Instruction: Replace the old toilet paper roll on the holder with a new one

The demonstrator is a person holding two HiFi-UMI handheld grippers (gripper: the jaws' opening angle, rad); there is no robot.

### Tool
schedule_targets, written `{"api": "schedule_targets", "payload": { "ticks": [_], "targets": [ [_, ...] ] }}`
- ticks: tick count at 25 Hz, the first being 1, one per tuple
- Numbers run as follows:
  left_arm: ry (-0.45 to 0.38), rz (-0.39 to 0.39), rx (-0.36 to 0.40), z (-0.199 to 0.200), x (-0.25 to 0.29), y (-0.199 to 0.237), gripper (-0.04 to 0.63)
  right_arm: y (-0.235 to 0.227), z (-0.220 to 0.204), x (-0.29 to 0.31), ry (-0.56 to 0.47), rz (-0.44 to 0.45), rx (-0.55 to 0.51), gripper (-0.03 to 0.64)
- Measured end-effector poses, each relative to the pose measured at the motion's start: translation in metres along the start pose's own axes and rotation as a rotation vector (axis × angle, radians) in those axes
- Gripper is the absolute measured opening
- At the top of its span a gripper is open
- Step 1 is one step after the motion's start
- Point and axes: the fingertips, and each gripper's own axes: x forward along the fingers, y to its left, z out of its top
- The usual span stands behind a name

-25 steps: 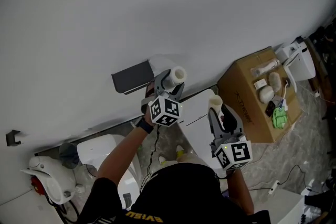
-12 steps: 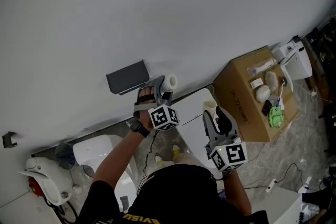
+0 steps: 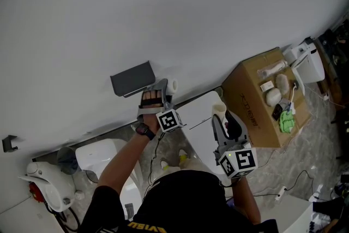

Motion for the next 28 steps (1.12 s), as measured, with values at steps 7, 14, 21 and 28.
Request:
{"api": "schedule_targets", "payload": {
  "ticks": [7, 14, 21, 28],
  "targets": [
    [0.037, -0.005, 0.014, -0.013, 0.005, -0.005, 0.281, -0.004, 0.000, 0.001, 0.000, 0.003, 0.005, 0.153],
    [0.049, 0.012, 0.030, -0.022, 0.005, -0.006, 0.278, 0.001, 0.001, 0.001, -0.001, 0.020, 0.003, 0.153],
    [0.090, -0.010, 0.046, -0.036, 0.008, -0.012, 0.275, 0.002, 0.002, -0.001, 0.001, 0.024, -0.003, 0.153],
    [0.134, -0.002, 0.022, -0.055, 0.002, -0.006, 0.273, 0.005, 0.000, 0.002, 0.007, 0.041, 0.002, 0.153]
  ]
}}
